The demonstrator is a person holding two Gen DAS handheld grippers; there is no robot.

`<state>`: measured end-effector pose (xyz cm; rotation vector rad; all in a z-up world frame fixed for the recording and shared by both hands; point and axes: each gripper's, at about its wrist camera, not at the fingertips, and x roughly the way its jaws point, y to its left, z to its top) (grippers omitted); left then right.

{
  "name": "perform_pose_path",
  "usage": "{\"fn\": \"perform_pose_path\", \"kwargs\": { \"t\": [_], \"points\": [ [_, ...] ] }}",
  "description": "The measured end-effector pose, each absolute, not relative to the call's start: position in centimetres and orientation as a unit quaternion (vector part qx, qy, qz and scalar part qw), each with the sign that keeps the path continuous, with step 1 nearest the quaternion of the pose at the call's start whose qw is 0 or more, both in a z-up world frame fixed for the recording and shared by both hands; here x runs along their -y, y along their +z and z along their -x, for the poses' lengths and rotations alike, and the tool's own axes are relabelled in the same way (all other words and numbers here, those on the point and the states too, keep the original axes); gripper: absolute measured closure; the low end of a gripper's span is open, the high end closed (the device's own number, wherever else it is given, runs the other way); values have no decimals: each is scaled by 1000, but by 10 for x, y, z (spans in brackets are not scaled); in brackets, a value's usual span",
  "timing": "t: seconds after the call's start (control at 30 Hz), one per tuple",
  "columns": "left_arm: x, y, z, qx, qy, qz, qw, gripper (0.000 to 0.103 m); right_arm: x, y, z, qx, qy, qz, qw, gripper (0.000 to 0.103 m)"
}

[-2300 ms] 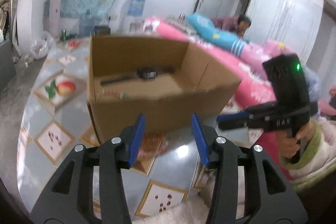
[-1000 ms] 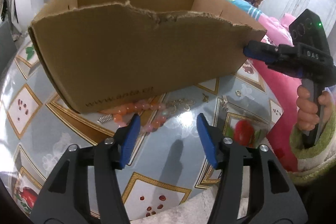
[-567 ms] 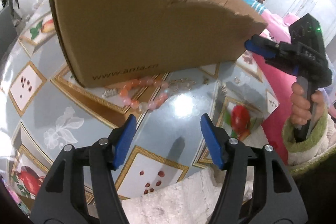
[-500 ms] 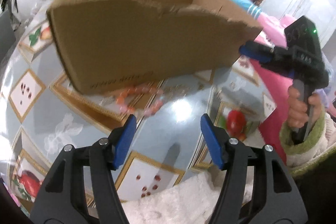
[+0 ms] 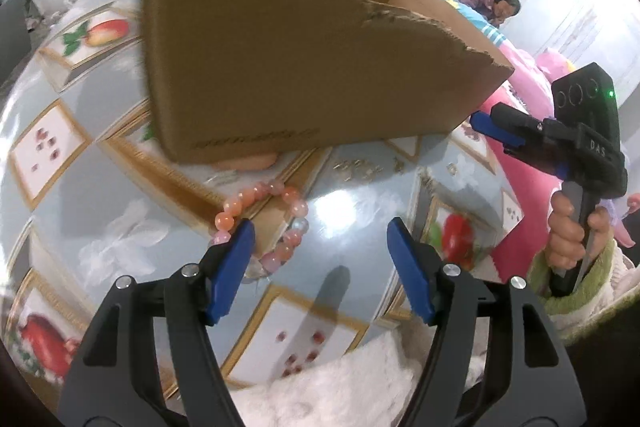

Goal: Organize jewelry

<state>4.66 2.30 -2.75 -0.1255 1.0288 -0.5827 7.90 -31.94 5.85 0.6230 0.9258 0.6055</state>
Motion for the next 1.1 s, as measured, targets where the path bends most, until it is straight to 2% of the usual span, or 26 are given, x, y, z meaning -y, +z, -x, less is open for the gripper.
{"fn": "perform_pose_path", "kwargs": {
  "t": [0.33,0.5,1.0,1.1],
  "points": [
    [-67,-26,-47,-472,-214,73,852,37,287,69,-86,-442,303,-252,806,66],
    [-76,-17,-49,-436,-230,117,862,37,276,68,-85,-448,303,-244,805,66],
    [-5,-33,-64,-419,-251,-15,873,37,263,64,-92,-472,292,-226,801,66],
    [5,-32,-62,-418,-277,-13,865,37,269,64,-89,-473,284,-222,804,66]
  ]
}}
